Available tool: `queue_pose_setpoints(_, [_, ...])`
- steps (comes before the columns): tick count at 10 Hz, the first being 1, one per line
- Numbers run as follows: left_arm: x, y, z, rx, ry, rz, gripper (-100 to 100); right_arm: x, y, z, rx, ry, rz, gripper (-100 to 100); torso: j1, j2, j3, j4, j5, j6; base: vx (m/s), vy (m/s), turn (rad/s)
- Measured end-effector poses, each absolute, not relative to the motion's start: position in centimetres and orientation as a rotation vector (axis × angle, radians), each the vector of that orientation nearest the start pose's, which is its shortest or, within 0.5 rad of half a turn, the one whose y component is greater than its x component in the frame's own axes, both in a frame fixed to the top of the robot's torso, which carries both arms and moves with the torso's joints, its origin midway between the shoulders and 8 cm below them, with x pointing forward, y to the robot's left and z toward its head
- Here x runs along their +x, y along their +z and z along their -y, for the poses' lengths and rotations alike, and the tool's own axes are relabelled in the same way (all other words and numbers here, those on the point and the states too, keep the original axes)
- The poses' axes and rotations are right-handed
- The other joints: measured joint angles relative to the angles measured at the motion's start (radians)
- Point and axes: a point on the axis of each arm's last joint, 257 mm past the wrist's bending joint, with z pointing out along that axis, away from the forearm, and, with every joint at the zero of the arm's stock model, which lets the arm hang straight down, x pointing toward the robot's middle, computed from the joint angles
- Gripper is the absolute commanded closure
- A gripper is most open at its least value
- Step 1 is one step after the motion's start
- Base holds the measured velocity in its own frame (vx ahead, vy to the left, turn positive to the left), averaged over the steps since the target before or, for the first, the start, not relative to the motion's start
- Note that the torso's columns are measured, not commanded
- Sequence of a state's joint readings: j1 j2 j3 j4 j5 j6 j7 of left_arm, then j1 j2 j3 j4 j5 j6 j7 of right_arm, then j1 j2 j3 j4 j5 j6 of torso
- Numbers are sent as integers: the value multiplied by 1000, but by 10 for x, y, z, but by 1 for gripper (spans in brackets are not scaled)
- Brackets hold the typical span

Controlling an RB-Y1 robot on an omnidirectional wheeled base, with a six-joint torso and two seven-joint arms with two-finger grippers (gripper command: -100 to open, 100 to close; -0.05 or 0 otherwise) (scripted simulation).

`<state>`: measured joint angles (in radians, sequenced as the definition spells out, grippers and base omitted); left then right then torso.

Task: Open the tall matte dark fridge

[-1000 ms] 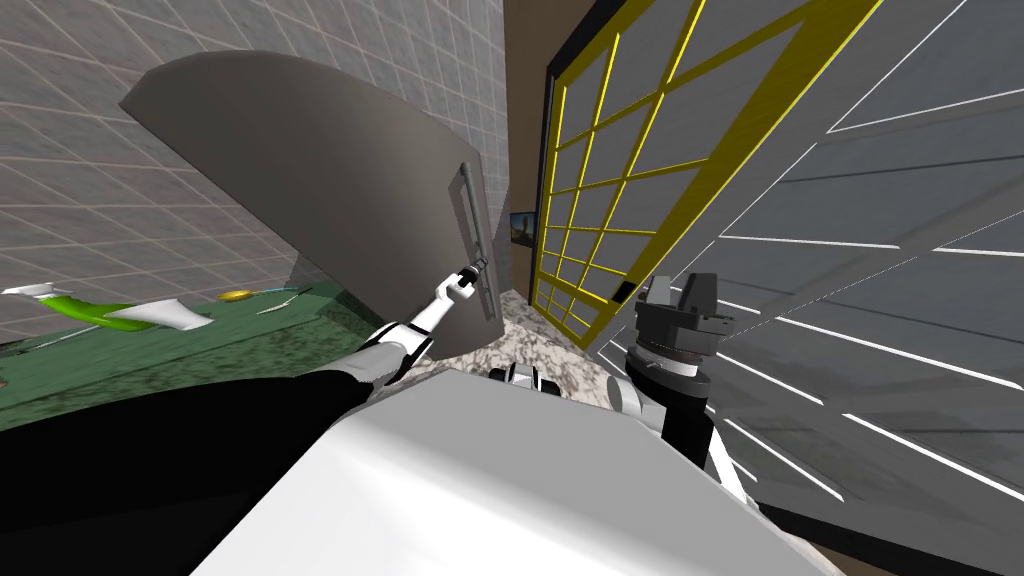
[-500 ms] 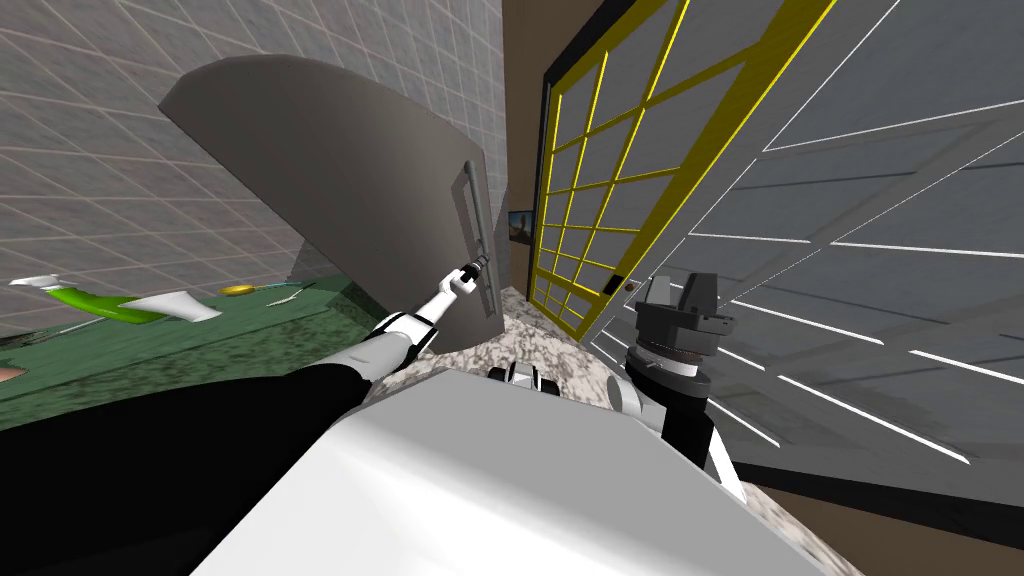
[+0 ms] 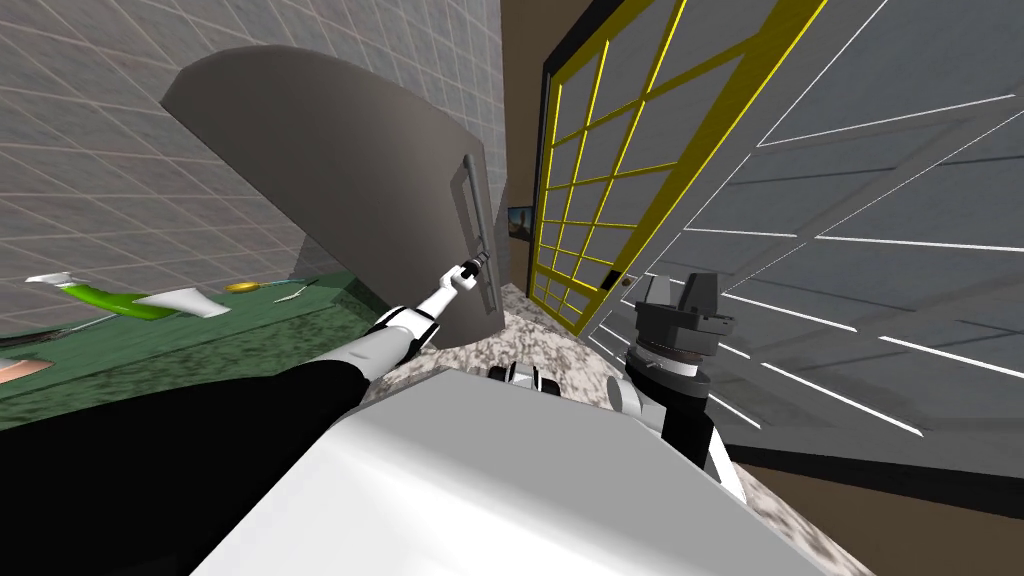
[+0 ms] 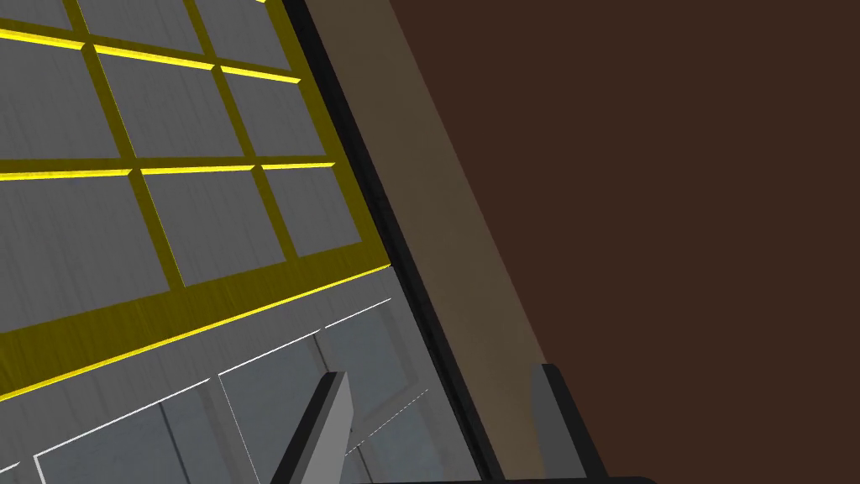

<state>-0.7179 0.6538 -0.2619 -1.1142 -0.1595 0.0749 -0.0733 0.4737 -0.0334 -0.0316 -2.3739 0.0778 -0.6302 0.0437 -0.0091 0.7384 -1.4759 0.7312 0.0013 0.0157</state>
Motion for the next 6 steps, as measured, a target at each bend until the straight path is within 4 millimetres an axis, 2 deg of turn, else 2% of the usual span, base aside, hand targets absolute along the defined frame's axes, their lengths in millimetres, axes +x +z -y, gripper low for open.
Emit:
queue_pose_setpoints(2, [714,-17,-305,-347,-566,-1441,100,299,93,259,365,1243,-520,0,-4,-11,-7,10,-7,-4,-28,-5,-9])
queue_pose_setpoints(4, [722,-14,-317,-363,-556,-1440,100,299,93,259,365,1243,-520,0,0,-6,-3,8,-5,-7,50,1,-6])
queue_pose_setpoints(6, [725,-22,-330,-392,-531,-1450,100,299,93,259,365,1243,-520,0,5,-4,-3,1,0,-10,14,2,-15])
